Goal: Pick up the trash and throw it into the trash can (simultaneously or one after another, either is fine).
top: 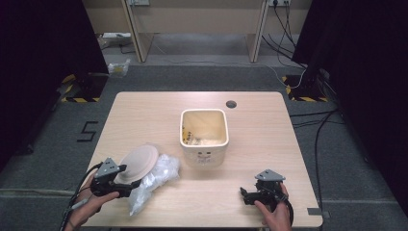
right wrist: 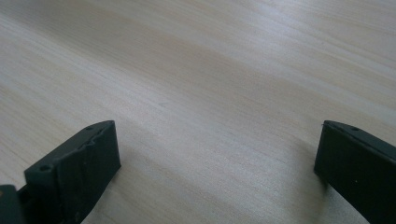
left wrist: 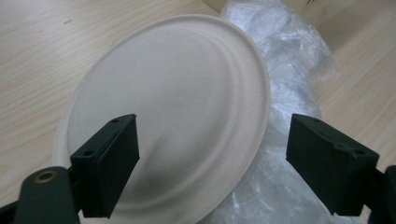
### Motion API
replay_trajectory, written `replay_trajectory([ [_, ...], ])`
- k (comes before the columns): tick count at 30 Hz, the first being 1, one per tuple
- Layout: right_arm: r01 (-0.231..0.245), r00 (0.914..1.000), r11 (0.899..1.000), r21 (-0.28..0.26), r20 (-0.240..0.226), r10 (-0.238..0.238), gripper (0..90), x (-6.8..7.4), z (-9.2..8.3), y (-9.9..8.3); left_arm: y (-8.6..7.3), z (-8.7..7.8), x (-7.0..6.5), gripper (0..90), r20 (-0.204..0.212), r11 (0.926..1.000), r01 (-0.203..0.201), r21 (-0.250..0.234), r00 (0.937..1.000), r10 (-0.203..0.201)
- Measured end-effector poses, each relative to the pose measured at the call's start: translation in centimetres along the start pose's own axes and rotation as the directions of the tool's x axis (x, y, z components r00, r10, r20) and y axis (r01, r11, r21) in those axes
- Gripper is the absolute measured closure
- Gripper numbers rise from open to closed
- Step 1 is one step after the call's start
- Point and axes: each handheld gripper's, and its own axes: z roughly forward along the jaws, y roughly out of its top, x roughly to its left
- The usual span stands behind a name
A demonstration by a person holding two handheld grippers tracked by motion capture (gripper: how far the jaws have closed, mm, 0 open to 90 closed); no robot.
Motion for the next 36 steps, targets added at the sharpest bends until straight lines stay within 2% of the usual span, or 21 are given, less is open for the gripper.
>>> replay_trajectory([
  [5,0.000,1.0000,1.000,0.000,0.000,0.000,0.2,0.0,0.0,0.0,0.4,1.0,-0.2,17.3,0.004,0.9994,-0.028,0.020,0.9996,0.028],
  [6,0.000,1.0000,1.000,0.000,0.000,0.000,0.2,0.0,0.0,0.0,0.6,1.3,-0.3,17.3,0.003,0.9985,-0.045,0.031,0.9990,0.045],
  [10,0.000,1.0000,1.000,0.000,0.000,0.000,0.2,0.0,0.0,0.0,0.8,1.5,-0.1,17.2,0.009,0.9979,-0.051,0.041,0.9987,0.050],
  [14,0.000,1.0000,1.000,0.000,0.000,0.000,0.2,0.0,0.0,0.0,0.9,1.6,0.3,16.7,0.031,0.9977,-0.049,0.047,0.9984,0.048],
  [18,0.000,1.0000,1.000,0.000,0.000,0.000,0.2,0.0,0.0,0.0,0.9,1.6,0.4,16.5,0.032,0.9976,-0.051,0.047,0.9982,0.050],
  [21,0.000,1.0000,1.000,0.000,0.000,0.000,0.2,0.0,0.0,0.0,1.0,1.5,0.2,16.7,0.035,0.9965,-0.068,0.049,0.9972,0.066],
  [28,0.000,1.0000,1.000,0.000,0.000,0.000,0.2,0.0,0.0,0.0,1.1,0.8,0.4,18.4,0.011,0.9944,-0.092,0.052,0.9957,0.092],
  [32,0.001,1.0000,1.000,0.000,0.000,-0.001,0.2,0.0,0.0,0.0,0.7,1.4,0.4,18.4,0.002,0.9918,-0.099,0.081,0.9951,0.099],
  [36,0.000,1.0000,1.000,0.000,0.000,0.000,0.2,0.0,0.0,0.0,0.6,1.8,0.3,21.0,-0.015,0.9870,-0.129,0.096,0.9913,0.131],
])
